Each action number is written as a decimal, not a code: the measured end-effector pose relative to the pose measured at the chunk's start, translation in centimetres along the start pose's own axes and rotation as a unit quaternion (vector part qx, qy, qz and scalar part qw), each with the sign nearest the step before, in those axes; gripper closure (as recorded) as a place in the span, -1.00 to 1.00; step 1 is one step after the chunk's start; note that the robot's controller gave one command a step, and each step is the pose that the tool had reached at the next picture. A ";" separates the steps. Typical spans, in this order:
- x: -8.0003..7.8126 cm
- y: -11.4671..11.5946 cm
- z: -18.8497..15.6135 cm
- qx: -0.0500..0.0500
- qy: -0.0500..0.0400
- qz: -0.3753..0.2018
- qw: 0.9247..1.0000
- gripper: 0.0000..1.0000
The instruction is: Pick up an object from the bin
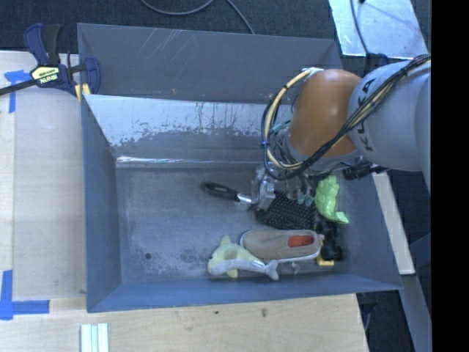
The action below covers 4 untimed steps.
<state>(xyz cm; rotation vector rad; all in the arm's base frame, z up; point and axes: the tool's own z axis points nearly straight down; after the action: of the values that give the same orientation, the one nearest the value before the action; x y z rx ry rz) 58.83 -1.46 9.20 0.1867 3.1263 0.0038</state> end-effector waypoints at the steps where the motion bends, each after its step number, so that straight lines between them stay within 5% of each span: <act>1: -1.5 -2.3 -3.9 0.001 -0.002 -0.023 1.000 -1.00; 3: -1.4 -2.1 -3.4 0.001 -0.003 -0.014 1.000 -1.00; 4: -0.7 0.0 0.0 0.000 -0.004 0.060 0.998 -1.00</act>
Offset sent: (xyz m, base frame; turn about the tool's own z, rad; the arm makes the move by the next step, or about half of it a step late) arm 0.0000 0.0000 0.0000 0.0000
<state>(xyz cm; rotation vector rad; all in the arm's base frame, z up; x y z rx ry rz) 59.49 -1.51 9.20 0.3740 3.1011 0.0029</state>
